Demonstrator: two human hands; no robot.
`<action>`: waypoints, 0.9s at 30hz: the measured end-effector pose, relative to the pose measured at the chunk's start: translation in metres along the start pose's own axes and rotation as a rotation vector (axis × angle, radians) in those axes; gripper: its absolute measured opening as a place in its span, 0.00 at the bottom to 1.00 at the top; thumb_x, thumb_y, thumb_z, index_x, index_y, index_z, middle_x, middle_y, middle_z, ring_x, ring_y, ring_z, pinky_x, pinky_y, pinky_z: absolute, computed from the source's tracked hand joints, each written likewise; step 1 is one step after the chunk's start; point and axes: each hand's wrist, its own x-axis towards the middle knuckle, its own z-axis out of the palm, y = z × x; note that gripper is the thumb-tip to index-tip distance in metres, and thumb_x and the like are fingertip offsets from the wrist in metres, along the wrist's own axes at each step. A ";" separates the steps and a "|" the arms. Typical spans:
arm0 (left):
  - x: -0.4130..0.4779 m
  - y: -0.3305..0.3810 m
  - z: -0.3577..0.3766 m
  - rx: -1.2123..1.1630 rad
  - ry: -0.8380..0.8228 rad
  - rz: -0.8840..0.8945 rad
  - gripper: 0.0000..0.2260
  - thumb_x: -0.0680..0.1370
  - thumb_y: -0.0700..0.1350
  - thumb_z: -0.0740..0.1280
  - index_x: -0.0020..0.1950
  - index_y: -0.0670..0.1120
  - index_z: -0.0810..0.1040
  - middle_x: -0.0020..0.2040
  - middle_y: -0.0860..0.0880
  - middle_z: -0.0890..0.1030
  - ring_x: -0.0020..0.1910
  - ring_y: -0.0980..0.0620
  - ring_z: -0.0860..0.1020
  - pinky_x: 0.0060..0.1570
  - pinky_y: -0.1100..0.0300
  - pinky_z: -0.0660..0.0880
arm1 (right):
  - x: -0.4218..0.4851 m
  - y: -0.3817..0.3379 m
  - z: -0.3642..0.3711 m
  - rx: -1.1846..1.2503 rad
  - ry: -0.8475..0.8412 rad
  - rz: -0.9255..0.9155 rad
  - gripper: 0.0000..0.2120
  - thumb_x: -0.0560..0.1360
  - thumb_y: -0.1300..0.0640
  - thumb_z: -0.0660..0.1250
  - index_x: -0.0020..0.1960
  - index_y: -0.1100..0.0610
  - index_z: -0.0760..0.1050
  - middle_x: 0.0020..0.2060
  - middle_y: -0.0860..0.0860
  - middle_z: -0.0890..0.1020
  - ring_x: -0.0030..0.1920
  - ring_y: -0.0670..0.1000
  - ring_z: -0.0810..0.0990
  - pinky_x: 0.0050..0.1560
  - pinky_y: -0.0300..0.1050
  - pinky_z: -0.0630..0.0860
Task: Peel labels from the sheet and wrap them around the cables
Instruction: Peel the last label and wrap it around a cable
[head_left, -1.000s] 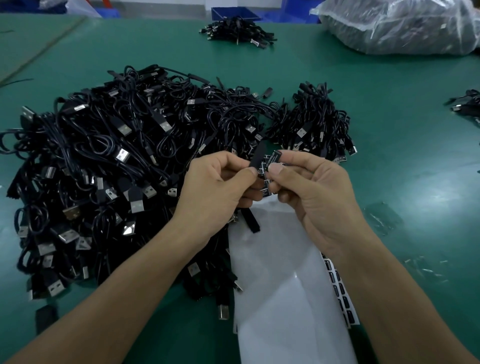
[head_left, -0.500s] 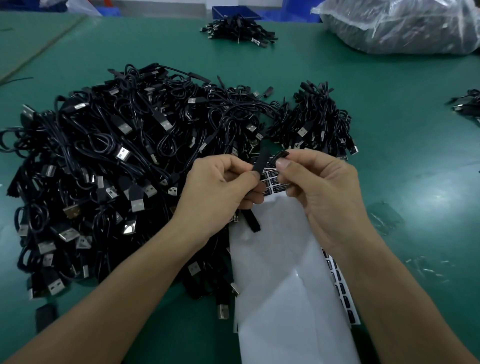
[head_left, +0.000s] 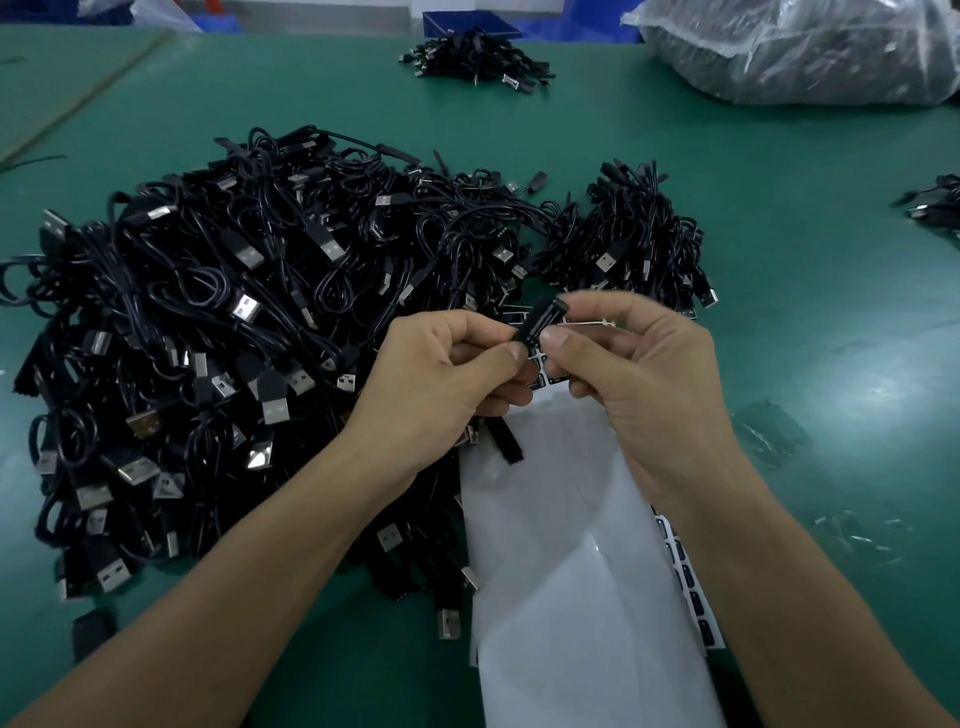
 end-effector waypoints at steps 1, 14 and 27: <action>0.000 0.000 0.000 -0.004 -0.003 -0.002 0.04 0.79 0.38 0.70 0.47 0.45 0.83 0.39 0.46 0.87 0.37 0.52 0.86 0.37 0.65 0.81 | 0.000 0.000 0.000 -0.003 0.001 0.003 0.12 0.72 0.66 0.75 0.51 0.53 0.81 0.35 0.51 0.86 0.34 0.46 0.83 0.35 0.35 0.76; -0.002 0.003 -0.002 0.001 -0.033 -0.021 0.04 0.78 0.37 0.71 0.48 0.44 0.84 0.40 0.46 0.87 0.38 0.53 0.86 0.39 0.66 0.81 | -0.001 -0.001 0.001 0.017 0.008 0.004 0.16 0.72 0.68 0.75 0.45 0.56 0.69 0.32 0.51 0.85 0.31 0.47 0.81 0.34 0.36 0.76; -0.003 0.003 0.001 0.016 -0.039 -0.005 0.04 0.76 0.36 0.72 0.46 0.45 0.84 0.40 0.46 0.87 0.37 0.54 0.85 0.38 0.67 0.80 | -0.002 -0.002 0.001 -0.003 0.042 -0.013 0.17 0.71 0.67 0.76 0.41 0.55 0.68 0.30 0.52 0.84 0.30 0.46 0.80 0.32 0.36 0.76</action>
